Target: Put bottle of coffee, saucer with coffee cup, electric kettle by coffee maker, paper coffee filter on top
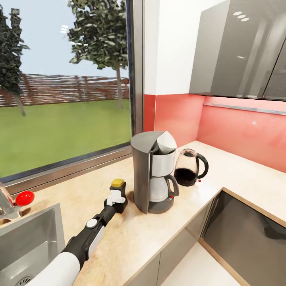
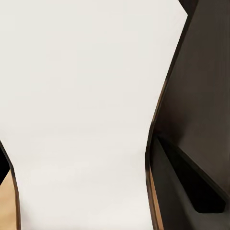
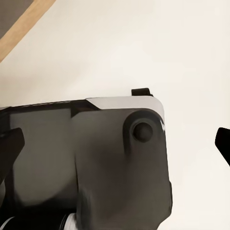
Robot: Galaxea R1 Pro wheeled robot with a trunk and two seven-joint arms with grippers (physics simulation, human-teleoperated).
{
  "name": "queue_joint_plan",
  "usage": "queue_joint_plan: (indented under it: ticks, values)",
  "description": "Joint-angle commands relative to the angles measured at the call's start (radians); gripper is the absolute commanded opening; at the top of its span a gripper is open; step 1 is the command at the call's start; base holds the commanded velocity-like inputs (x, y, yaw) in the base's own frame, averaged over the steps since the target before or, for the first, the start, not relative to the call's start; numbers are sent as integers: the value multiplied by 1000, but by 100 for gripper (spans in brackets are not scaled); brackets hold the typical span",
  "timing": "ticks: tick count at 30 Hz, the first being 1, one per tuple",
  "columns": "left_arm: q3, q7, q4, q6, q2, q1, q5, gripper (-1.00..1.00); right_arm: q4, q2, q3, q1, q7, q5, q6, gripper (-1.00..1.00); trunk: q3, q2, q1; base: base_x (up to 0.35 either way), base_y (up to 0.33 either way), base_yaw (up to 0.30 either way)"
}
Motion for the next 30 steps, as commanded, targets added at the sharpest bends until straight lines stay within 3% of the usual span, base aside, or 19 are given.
queue_joint_plan:
  ticks: [1, 2, 30]
  values:
    - [-3, -4, 3, -3, 0, -1, 2, -100, 1, 0, 8, -1, -2, -10, -4, 100, -2, -2, 1, 0, 0, 0]
    - [-3, -4, 3, -3, 0, -1, 2, 100, 1, 0, 8, -1, -1, -10, -4, 100, -2, -2, 1, 0, 0, 0]
    - [1, -1, 3, -45, 2, 4, 4, 100, 1, 0, 8, -1, -2, -10, -4, 100, -2, -2, 1, 0, 0, 0]
